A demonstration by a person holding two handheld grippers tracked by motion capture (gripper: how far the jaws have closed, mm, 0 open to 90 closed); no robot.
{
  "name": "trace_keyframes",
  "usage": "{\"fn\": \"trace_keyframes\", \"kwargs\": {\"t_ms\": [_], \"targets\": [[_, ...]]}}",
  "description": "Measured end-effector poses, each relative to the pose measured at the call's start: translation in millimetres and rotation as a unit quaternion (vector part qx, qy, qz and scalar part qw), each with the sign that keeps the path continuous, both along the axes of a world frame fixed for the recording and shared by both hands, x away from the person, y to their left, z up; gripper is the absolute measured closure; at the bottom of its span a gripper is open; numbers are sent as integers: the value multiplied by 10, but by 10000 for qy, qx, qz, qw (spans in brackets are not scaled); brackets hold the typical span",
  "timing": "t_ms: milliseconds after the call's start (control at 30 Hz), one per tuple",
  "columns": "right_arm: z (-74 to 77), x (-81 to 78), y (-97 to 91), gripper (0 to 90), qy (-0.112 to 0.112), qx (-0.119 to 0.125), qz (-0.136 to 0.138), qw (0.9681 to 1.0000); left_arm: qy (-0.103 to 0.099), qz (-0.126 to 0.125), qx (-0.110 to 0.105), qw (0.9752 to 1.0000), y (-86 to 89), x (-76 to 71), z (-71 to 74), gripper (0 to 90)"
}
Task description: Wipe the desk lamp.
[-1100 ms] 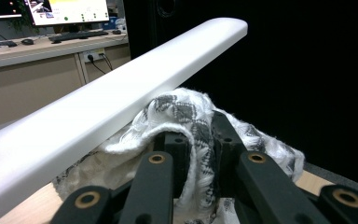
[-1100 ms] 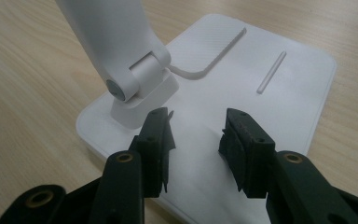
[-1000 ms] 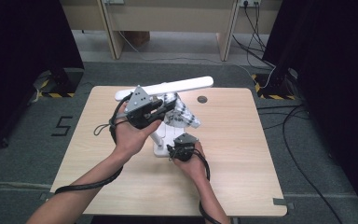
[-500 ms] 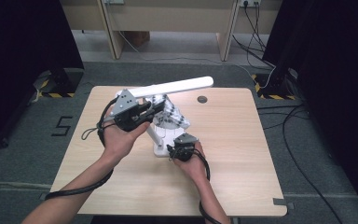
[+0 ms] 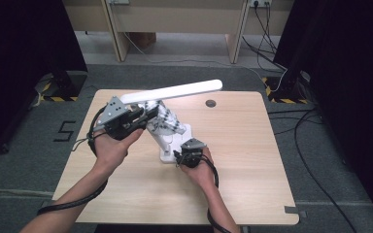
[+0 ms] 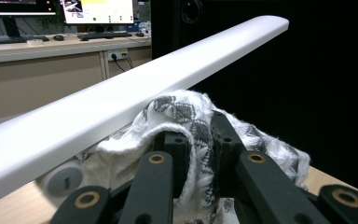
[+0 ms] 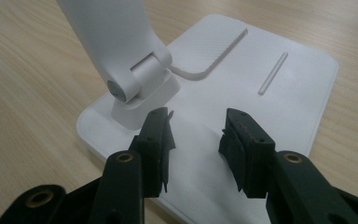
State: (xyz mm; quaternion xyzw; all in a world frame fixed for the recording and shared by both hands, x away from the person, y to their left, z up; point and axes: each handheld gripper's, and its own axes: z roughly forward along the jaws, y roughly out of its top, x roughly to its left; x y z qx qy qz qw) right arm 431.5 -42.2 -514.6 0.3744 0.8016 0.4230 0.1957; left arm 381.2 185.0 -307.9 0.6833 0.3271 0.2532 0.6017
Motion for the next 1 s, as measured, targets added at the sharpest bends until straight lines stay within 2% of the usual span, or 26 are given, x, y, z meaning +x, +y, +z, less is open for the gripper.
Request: {"fn": "trace_keyframes", "kwargs": {"t_ms": [500,1000], "targets": [[0,1,2,609,-4,-2,4,10000,29,235,-244,9994,138,-60,-127,796],[-1,3,4,609,-11,5,12,10000,121,335,-155,9992,170,-69,-261,798]]}}
